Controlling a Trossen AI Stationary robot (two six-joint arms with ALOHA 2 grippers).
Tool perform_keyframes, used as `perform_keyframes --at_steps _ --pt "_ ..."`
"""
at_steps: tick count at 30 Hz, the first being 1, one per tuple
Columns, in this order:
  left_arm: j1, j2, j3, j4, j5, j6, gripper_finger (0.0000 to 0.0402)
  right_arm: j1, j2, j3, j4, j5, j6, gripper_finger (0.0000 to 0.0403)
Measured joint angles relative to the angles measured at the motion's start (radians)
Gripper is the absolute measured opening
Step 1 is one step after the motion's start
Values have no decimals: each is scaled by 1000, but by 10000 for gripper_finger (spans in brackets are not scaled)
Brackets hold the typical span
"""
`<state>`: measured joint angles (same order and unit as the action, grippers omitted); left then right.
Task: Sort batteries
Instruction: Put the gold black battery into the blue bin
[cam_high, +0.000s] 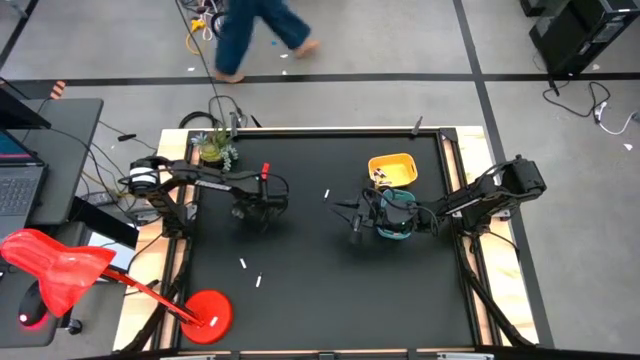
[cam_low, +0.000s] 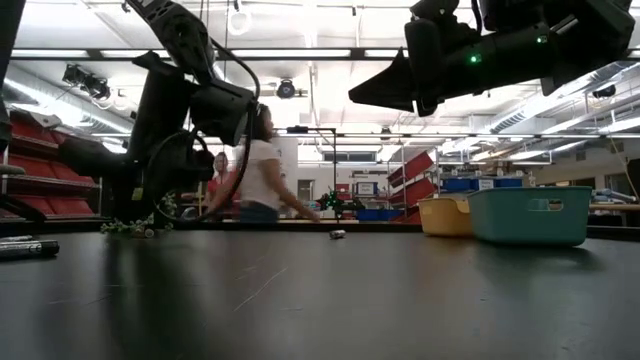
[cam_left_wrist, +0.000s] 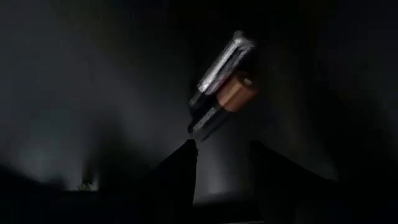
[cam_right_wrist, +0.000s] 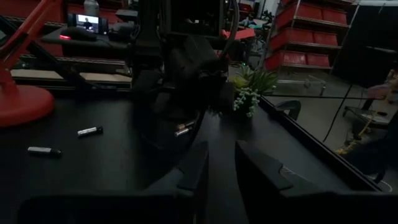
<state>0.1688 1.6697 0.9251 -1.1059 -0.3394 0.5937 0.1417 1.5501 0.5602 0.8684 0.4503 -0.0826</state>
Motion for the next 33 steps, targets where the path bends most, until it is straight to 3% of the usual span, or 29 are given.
perform_keyframes --at_steps 27,33 --pt "2 3 -96 133 73 -2 147 0 0 0 6 -6 -7 88" --pt "2 3 -98 134 83 -3 124 0 0 0 6 -6 -7 88"
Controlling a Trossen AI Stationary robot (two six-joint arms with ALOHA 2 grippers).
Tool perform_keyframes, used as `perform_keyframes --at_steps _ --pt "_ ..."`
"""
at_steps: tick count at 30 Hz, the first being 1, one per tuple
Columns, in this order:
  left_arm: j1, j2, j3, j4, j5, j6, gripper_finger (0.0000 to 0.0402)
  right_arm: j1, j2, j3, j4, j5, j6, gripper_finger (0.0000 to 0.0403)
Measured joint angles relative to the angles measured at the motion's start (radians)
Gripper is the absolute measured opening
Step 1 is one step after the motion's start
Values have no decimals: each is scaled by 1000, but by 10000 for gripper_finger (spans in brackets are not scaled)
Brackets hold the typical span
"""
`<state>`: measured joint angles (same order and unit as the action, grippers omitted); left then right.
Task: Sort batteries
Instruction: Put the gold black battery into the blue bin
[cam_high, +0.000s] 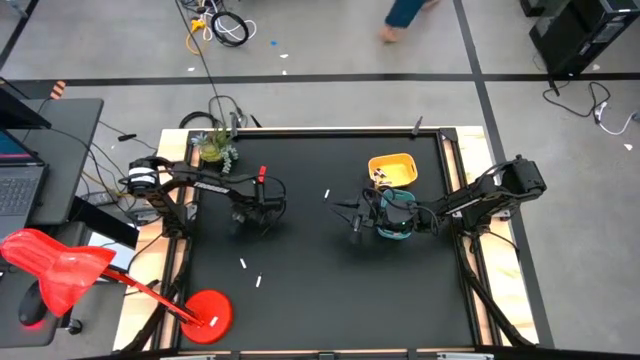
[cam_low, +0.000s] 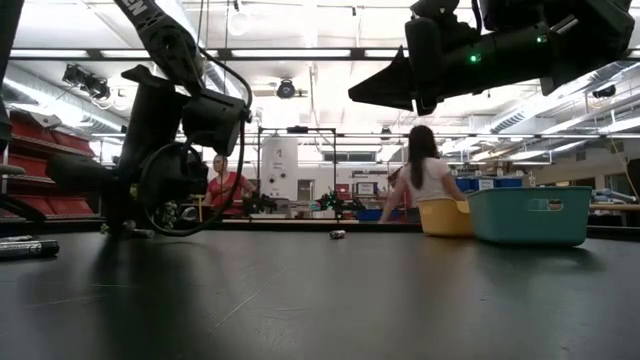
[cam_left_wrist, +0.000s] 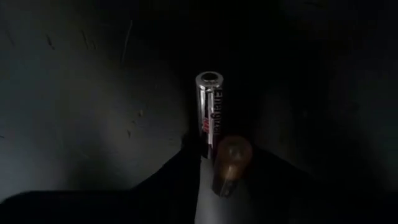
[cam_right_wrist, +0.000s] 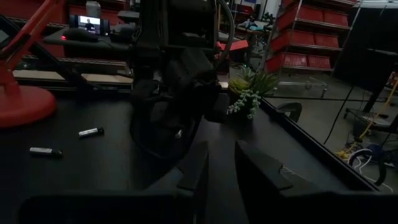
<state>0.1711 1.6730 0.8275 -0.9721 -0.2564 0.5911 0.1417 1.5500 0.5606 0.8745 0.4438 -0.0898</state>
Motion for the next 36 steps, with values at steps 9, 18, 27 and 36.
perform_keyframes --at_steps 9,18,27,36 --pt "0 1 -1 4 7 0 59 0 0 0 0 0 -9 88" --pt "-10 2 -1 4 -25 -40 57 0 0 0 0 0 -11 88" --pt "-21 7 42 -46 -71 -96 56 0 0 0 0 -1 -11 88" --pt "-23 6 46 -45 -73 -99 55 0 0 0 -1 -1 -10 88"
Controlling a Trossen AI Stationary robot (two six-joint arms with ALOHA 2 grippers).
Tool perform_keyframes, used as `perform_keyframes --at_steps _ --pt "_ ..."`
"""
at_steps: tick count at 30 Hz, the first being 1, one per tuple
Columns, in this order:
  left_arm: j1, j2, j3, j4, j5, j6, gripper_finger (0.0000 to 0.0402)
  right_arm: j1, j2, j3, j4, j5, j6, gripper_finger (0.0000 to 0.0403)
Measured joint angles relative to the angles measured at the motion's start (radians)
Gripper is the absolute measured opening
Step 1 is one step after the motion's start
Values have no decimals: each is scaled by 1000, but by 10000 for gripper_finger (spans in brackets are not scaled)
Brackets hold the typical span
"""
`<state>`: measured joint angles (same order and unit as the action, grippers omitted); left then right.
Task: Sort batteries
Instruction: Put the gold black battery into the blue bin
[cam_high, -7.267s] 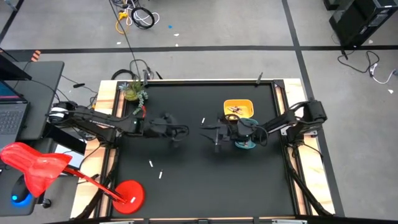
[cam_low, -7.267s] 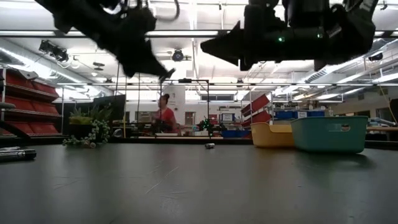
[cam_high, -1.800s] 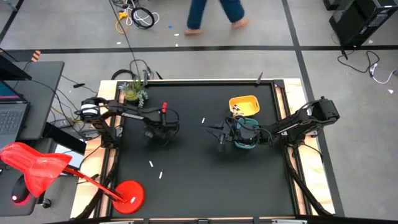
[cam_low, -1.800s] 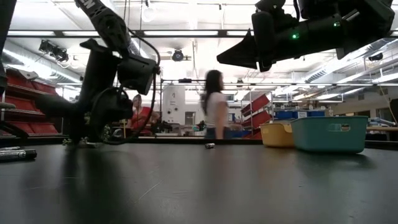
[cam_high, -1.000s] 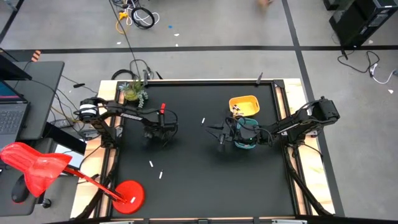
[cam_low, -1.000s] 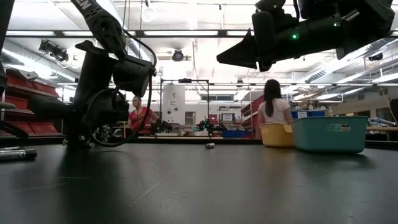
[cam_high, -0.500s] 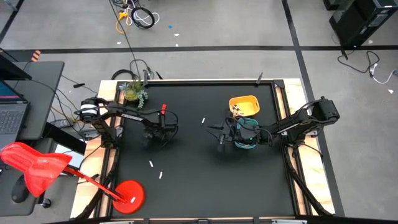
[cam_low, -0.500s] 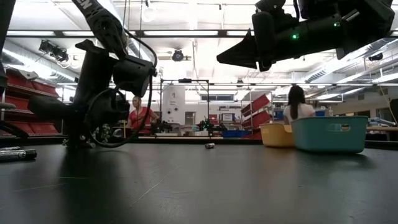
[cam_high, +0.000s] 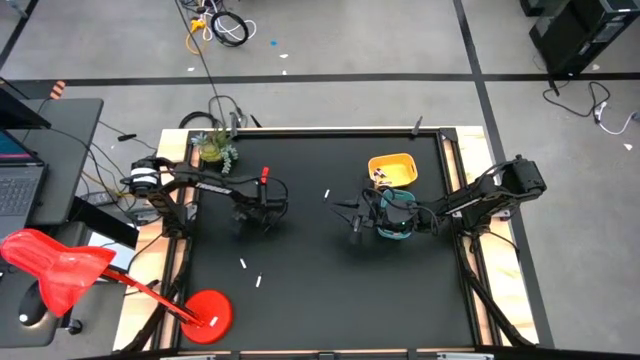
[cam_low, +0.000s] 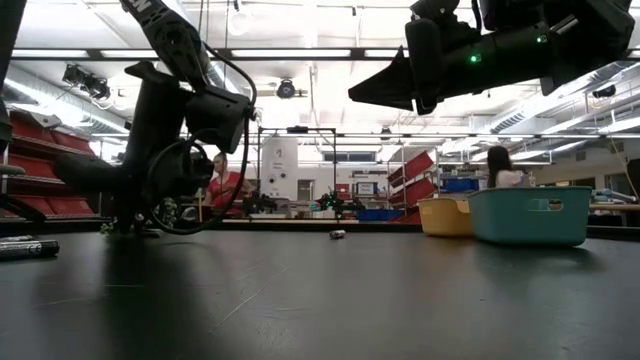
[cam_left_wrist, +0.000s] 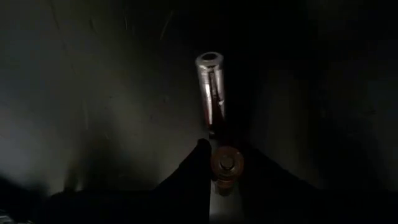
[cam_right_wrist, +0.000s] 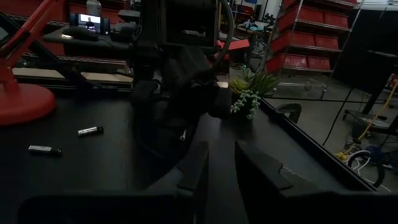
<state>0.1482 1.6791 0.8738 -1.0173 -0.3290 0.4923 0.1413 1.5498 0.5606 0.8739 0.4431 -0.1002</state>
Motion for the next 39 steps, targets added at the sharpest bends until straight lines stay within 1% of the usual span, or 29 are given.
perform_keyframes --at_steps 7,10,14,17,20,22,24,26,28,30,33,39 --pt "0 -1 6 -25 -2 0 54 0 0 0 0 0 0 88" --pt "0 -1 33 -62 -38 0 54 0 0 0 0 0 0 88" --pt "0 -2 108 -93 -60 -3 54 0 0 0 0 0 0 88" --pt "0 -2 187 -86 -60 -3 54 -1 0 0 -12 0 3 88" --pt "0 -3 257 -48 -13 -24 54 0 0 0 -60 43 2 88" --pt "0 -3 293 18 39 -68 54 -1 0 0 -115 88 2 88" --pt "-2 -4 310 110 101 -110 54 -9 0 0 -181 104 14 88" --pt "-9 -7 310 213 165 -129 54 -30 0 0 -261 91 57 88" --pt "-22 -8 302 334 204 -134 54 -62 2 0 -323 57 106 90" --pt "-37 -8 296 447 225 -134 54 -90 2 -14 -323 26 144 97" --pt "-52 -8 285 597 257 -133 54 -111 2 -48 -276 -18 171 115" --pt "-67 -8 283 797 320 -181 54 -98 2 -96 -168 -26 155 162"
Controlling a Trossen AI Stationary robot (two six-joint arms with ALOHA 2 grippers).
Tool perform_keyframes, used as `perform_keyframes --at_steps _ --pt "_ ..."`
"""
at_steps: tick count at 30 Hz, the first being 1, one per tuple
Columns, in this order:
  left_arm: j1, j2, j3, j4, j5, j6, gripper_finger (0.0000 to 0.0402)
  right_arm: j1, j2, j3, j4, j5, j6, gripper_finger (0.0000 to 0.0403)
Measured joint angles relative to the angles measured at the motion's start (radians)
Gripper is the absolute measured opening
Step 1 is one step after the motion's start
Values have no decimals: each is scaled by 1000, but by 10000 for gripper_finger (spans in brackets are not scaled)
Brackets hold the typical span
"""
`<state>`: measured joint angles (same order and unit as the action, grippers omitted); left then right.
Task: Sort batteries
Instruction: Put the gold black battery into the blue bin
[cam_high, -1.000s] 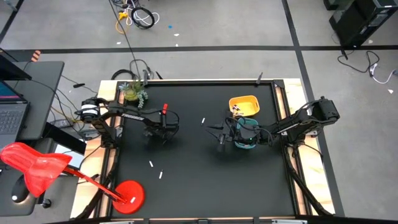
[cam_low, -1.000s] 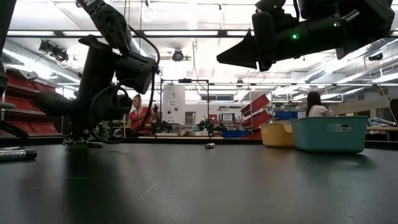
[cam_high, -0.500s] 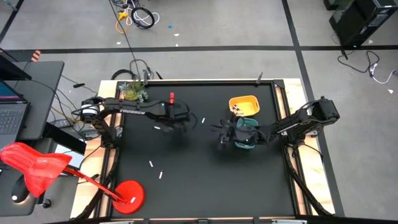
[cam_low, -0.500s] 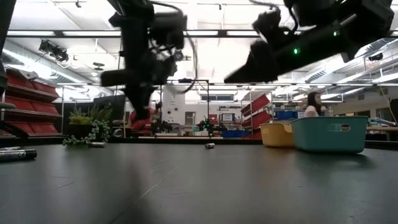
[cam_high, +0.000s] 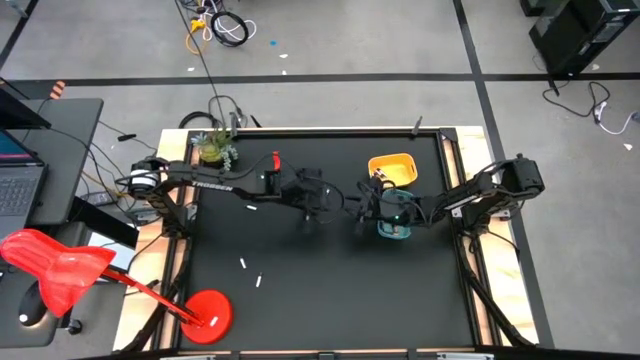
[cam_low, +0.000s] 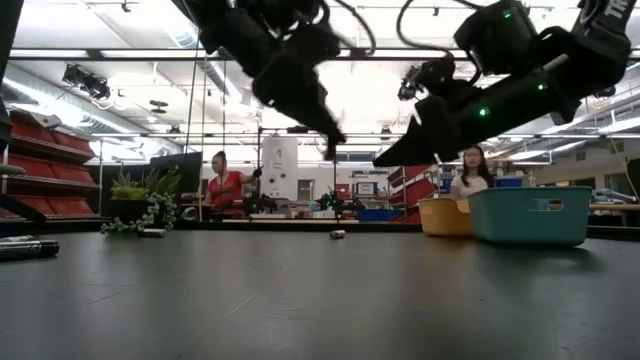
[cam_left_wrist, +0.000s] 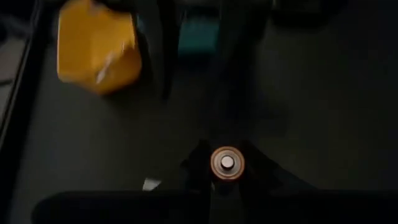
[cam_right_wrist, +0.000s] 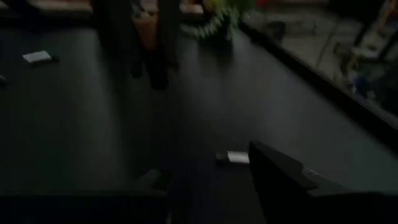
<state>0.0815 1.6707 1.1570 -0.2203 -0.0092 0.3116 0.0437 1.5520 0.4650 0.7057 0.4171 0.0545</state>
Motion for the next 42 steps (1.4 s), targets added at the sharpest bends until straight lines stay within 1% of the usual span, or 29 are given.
perform_keyframes --at_steps 4,10,13,18,23,28,33,35,38,39,42 --pt "-10 0 -1 134 40 -43 54 26 0 -11 65 -7 -37 181" --pt "-11 5 -1 260 75 -111 54 40 0 -12 117 1 -84 180" --pt "-11 20 -1 272 78 -119 54 41 0 -12 160 -15 -101 175" --pt "-11 33 -2 303 74 -125 54 50 1 -13 183 -27 -117 172" --pt "-5 34 -2 311 65 -125 54 51 1 -13 203 -73 -118 170" --pt "3 34 -2 310 63 -133 54 52 1 -13 222 -77 -121 160" --pt "3 34 -1 304 63 -141 54 52 1 -13 252 -78 -125 137" --pt "3 34 -1 302 64 -155 54 52 1 -13 253 -77 -125 113" --pt "3 34 -1 299 65 -164 55 52 1 -13 256 -74 -122 59" --pt "3 34 -1 299 64 -164 59 52 1 -13 257 -72 -122 47" --pt "3 34 0 297 54 -175 81 51 1 -13 258 -72 -122 46"
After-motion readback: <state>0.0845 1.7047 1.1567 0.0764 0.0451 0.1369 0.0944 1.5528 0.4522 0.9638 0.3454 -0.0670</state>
